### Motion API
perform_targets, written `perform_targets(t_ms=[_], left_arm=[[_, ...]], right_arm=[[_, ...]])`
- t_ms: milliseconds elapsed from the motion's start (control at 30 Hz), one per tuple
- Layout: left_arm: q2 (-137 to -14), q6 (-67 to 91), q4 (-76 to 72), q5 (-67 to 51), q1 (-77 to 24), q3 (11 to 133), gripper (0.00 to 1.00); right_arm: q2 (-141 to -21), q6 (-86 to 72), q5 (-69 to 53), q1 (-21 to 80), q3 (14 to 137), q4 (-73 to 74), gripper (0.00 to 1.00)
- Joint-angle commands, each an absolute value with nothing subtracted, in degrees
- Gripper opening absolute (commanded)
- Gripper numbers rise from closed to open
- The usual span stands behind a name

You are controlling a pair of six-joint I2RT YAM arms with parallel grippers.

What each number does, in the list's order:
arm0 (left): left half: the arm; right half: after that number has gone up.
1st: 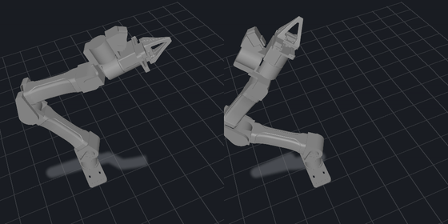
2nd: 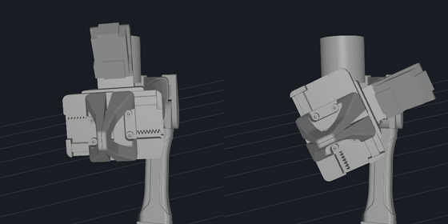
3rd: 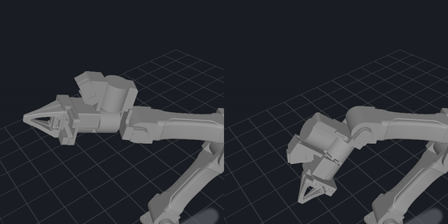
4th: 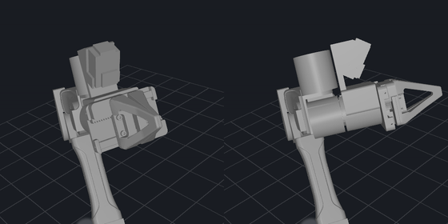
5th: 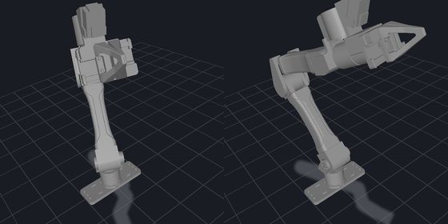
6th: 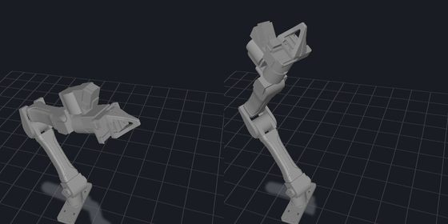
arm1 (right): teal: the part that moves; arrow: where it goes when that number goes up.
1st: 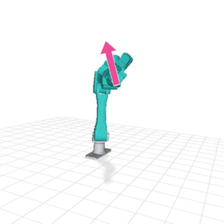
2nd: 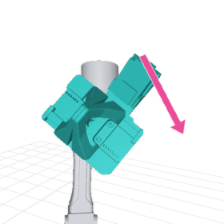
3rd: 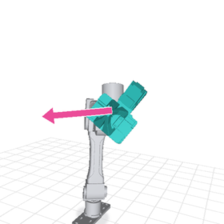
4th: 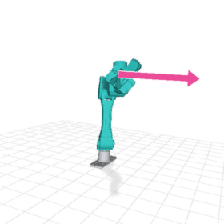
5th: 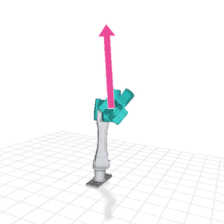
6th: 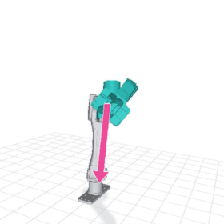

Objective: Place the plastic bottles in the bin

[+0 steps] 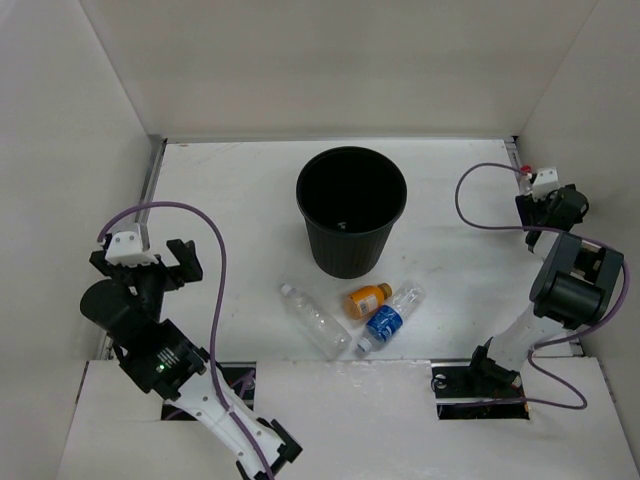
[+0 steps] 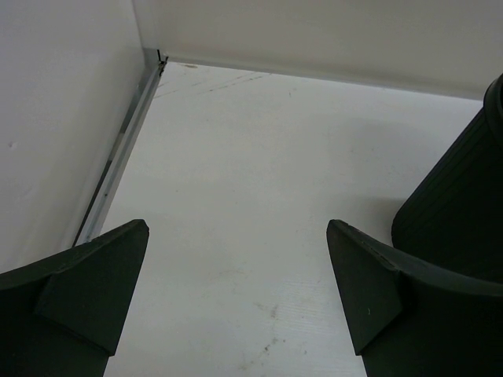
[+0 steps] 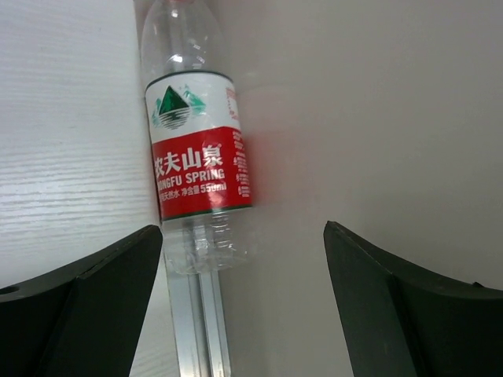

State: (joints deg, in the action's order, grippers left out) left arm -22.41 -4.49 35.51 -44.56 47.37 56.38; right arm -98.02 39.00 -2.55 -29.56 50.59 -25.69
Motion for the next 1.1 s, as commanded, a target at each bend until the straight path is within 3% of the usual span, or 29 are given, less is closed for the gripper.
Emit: perform_targets(t_ms=[0,167,367,467,533,567,600,633,700,733,1067], left_arm=[[-22.9,-5.5,36.6,-46.1,47.9,59.0,1.00],[-22.9,-5.9,38.0,-46.1,48.0,60.1,1.00],[-22.6,-5.8,38.8,-46.4,48.3,60.7,1.00],[-22.7,-5.8,39.3,-47.0,48.4,61.5,1.00],[-23.0,-5.8,39.3,-47.1,48.4,62.4,1.00],[-23.2,-5.8,39.4,-47.1,48.4,62.8,1.00],[-23.6,-5.9,39.5,-47.1,48.4,63.1,1.00],[-23.8,-5.9,39.5,-47.1,48.4,63.5,1.00],[-24.2,-5.8,39.5,-47.1,48.4,64.1,1.00],[-24.3,-5.8,39.5,-47.1,48.5,64.2,1.00],[-25.2,-5.9,40.0,-47.8,48.7,65.3,1.00]], right_arm=[[-101.0,40.7,-2.3,-29.0,50.6,-31.0,0.89],[-105.3,48.2,6.3,-27.2,50.3,-39.2,0.91],[-107.5,51.2,6.5,-26.6,48.3,-45.4,0.91],[-107.5,49.3,5.7,-26.6,48.9,-44.7,0.79],[-107.5,48.2,5.0,-26.6,49.1,-43.7,0.59],[-107.4,47.7,4.8,-26.6,49.2,-43.2,0.57],[-107.2,46.9,4.7,-26.6,49.4,-42.4,0.59],[-106.9,46.0,4.3,-26.6,49.5,-41.5,0.66],[-105.1,43.4,1.1,-26.9,48.9,-39.4,0.95],[-104.2,41.9,-0.9,-26.9,48.7,-37.6,1.00],[-100.8,29.1,-17.7,-31.6,55.2,-18.5,1.00]])
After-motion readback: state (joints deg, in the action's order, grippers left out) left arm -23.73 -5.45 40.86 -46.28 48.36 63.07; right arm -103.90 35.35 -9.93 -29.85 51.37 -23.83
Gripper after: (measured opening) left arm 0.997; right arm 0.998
